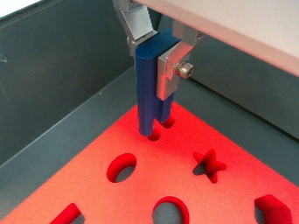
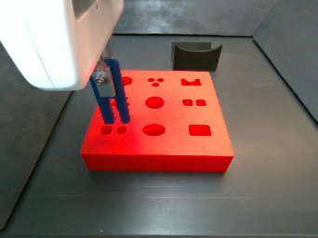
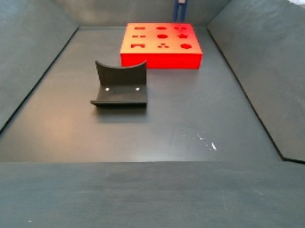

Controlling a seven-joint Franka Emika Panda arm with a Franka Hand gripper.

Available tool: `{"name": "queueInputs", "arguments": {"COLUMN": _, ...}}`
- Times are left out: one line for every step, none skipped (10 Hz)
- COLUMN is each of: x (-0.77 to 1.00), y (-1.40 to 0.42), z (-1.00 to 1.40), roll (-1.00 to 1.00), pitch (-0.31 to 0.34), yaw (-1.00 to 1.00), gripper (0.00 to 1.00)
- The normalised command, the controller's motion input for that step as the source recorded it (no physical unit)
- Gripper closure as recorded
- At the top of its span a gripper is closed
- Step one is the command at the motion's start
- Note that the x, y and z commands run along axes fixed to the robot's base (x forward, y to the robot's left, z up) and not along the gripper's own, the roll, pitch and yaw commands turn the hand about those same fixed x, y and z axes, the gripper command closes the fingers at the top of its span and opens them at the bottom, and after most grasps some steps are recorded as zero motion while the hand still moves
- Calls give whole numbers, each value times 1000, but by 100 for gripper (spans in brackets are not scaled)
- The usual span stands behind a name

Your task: Insert the square-circle object.

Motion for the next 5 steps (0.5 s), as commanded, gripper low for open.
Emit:
{"name": "queueInputs", "arguments": {"x": -60, "y": 0, "z": -146, "roll": 90, "pitch": 1, "yaw": -43, "gripper": 100}}
{"name": "queueInputs", "arguments": {"x": -29, "y": 0, "z": -174, "roll": 144, "pitch": 23, "yaw": 0, "gripper": 100}}
{"name": "queueInputs", "arguments": {"x": -43, "y": -17, "z": -209, "roll": 181, "pitch": 43, "yaw": -3, "gripper": 100}}
{"name": "queueInputs", "arguments": {"x": -26, "y": -63, "z": -229, "roll": 200, "pitch": 44, "yaw": -14, "gripper": 100}}
{"name": "queueInputs", "arguments": {"x": 0, "y": -91, "z": -237, "roll": 199, "pitch": 43, "yaw": -31, "gripper": 100}}
